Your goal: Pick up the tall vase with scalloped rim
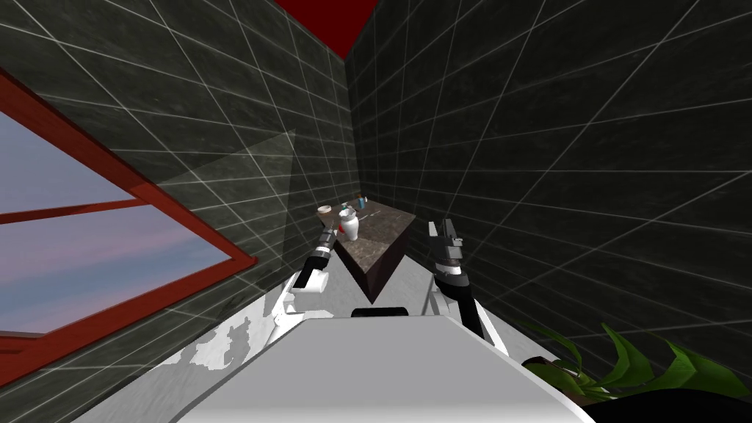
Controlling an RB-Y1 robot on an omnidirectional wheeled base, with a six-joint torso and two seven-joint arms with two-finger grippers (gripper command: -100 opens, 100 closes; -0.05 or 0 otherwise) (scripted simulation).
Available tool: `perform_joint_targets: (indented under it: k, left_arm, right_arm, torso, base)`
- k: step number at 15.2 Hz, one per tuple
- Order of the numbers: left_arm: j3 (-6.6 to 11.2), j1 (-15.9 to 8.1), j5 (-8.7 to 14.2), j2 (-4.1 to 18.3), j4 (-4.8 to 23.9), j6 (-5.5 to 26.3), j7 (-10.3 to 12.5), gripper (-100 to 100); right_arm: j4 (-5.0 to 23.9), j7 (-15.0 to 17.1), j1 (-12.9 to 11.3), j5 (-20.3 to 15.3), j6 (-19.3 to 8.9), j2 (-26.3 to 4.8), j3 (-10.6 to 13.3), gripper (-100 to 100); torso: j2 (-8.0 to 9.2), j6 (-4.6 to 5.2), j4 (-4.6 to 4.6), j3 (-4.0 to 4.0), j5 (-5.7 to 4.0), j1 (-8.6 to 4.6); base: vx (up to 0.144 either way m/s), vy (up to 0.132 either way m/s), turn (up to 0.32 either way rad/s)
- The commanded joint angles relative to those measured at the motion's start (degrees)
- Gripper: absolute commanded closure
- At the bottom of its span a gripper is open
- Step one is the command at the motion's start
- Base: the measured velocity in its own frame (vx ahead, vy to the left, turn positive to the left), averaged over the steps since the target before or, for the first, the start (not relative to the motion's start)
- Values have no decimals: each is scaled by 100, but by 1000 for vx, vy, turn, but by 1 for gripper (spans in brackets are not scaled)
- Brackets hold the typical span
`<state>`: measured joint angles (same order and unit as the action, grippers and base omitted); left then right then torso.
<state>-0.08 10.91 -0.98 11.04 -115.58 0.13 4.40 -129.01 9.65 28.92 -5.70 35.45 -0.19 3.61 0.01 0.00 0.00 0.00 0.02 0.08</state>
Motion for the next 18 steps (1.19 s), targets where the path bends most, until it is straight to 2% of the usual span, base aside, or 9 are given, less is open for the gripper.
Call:
perform_joint_targets:
  k: [1, 3, 6, 7, 9, 13, 15, 16, 18]
  left_arm:
    - [87, -286, -13, 93, 217, 286, 66, -100]
    - [87, -352, -13, 93, 217, 411, 66, -100]
    - [150, -651, -38, 142, 396, 750, 108, -100]
    - [215, -892, -65, 185, 582, 946, 151, -100]
    - [215, -961, -65, 185, 582, 1103, 151, -100]
    - [351, -1512, -118, 253, 970, 1619, 240, -100]
    - [351, -1610, -118, 253, 970, 1849, 240, -100]
    - [422, -1845, -145, 278, 1170, 1980, 285, -100]
    - [422, -1946, -145, 278, 1170, 2218, 285, -100]
  right_arm:
    - [0, 0, 0, 0, 0, 0, 0, 0]
    - [0, 0, 0, 0, 0, 0, 0, 0]
    - [0, 0, 0, 0, 0, 0, 0, 0]
    - [0, 0, 0, 0, 0, 0, 0, 0]
    - [0, 0, 0, 0, 0, 0, 0, 0]
    - [0, 0, 0, 0, 0, 0, 0, 0]
    - [0, 0, 0, 0, 0, 0, 0, 0]
    - [0, 0, 0, 0, 0, 0, 0, 0]
    - [0, 0, 0, 0, 0, 0, 0, 0]
  torso:
    - [0, 0, 0, 0, 0, 0]
    - [1, 0, 0, 0, 0, 1]
    - [0, 0, 0, 0, 0, 0]
    - [1, 0, 0, 0, 0, -2]
    - [1, 0, 0, 1, 0, 0]
    - [0, 0, 0, 0, 0, -2]
    - [0, 1, 0, 0, -1, -1]
    - [0, 0, 0, 0, 0, -2]
    - [0, 0, 0, 0, 0, 0]
  base:
    - [-11, 16, 10]
    - [-11, 15, 6]
    - [-11, 13, 5]
    - [-12, 14, 10]
    - [-11, 15, 4]
    - [-9, 15, 7]
    - [-11, 15, 4]
    - [-9, 18, 9]
    - [-11, 18, 4]
